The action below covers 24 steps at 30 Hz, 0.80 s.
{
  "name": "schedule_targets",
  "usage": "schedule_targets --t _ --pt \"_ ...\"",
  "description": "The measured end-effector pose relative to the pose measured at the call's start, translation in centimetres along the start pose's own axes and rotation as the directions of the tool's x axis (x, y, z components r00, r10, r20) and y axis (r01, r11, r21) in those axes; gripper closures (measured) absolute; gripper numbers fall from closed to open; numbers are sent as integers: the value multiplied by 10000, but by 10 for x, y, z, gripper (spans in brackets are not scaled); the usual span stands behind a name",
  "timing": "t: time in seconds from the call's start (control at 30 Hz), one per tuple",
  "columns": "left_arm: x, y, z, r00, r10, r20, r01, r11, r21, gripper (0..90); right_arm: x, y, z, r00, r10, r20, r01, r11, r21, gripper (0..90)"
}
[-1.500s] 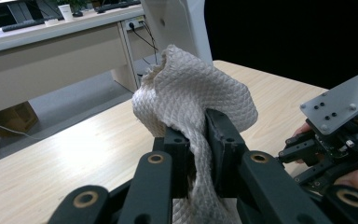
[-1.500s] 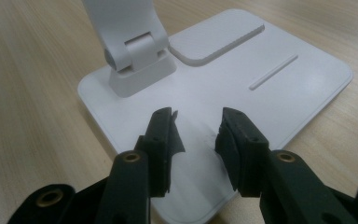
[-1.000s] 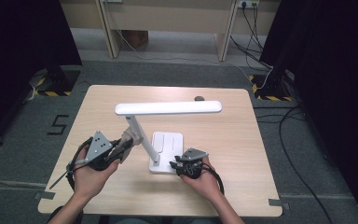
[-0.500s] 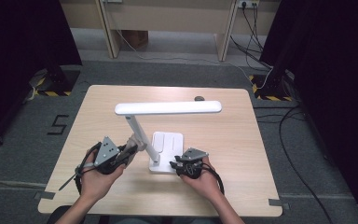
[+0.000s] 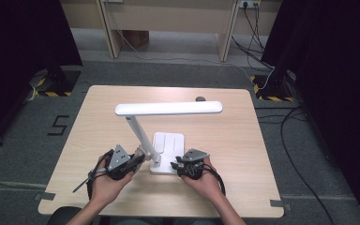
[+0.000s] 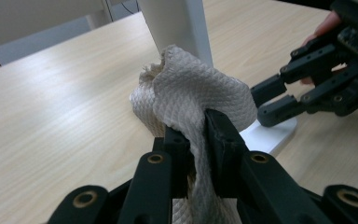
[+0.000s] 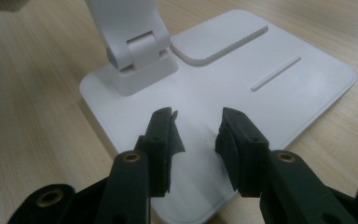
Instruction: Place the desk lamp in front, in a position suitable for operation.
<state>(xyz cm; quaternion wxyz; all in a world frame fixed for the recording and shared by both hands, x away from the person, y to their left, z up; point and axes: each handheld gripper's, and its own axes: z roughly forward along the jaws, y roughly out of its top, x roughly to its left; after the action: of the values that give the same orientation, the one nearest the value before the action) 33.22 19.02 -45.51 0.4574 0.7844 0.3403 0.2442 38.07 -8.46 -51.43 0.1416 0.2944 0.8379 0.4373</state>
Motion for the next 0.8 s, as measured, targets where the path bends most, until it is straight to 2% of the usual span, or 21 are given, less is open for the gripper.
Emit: schedule_targets --t 0.4,0.8 --pt "-6 -18 22 9996 -41 278 21 9974 716 788 0 0 0 10000 -22 3 22 10000 -18 650" --pt "-9 -24 32 9992 -22 390 -25 9926 1214 789 0 0 0 10000 -32 -1 32 10000 -18 650"
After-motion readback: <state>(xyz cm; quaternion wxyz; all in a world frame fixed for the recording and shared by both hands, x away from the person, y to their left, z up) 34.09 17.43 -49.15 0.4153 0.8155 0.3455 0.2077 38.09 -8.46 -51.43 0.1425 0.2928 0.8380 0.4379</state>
